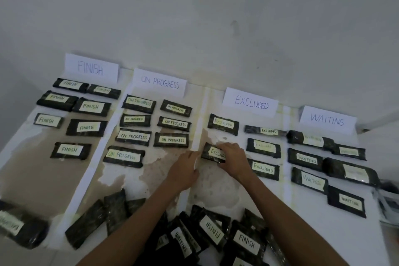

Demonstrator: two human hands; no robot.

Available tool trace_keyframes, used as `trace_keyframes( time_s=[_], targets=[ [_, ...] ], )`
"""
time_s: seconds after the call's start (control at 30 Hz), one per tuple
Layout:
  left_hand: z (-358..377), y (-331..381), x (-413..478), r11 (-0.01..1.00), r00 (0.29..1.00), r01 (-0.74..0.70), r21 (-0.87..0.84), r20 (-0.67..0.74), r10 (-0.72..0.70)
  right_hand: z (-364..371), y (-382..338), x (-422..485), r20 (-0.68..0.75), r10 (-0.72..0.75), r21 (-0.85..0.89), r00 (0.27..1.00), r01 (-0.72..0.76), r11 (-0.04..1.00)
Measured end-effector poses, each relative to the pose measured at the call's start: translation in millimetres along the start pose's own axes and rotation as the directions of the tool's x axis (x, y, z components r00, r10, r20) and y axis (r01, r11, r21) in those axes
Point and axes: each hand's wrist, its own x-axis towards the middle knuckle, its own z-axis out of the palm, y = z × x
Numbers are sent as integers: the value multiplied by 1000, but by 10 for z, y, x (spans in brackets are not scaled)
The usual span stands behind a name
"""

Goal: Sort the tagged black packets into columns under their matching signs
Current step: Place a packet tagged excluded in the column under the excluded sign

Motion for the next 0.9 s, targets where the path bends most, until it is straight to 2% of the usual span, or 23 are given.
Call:
trace_keyframes(
  time_s=[0.13, 0.53, 0.67, 0.77, 0.9],
  targets=[
    [108, 95, 183, 990, 997, -77, 121, -19, 80, -27, 153, 184, 18, -17, -28, 1000, 18, 999],
    [176, 53, 354, 959, 987, -136, 250, -45, 152, -5, 273, 368, -13, -62, 66, 998, 63, 996],
    [143, 73, 370, 960, 989, -123, 254, -50, 139, 7, 281, 362, -2, -85, 45, 996, 85, 995],
    [99, 95, 310, 963, 990, -119, 243, -50, 135, 23, 254, 259, -46, -97, 47, 994, 99, 994],
    [60, 63, 47, 974, 987, -146, 176, -40, 155, 11, 112, -106, -76, -96, 141, 992, 106, 984]
  ],
)
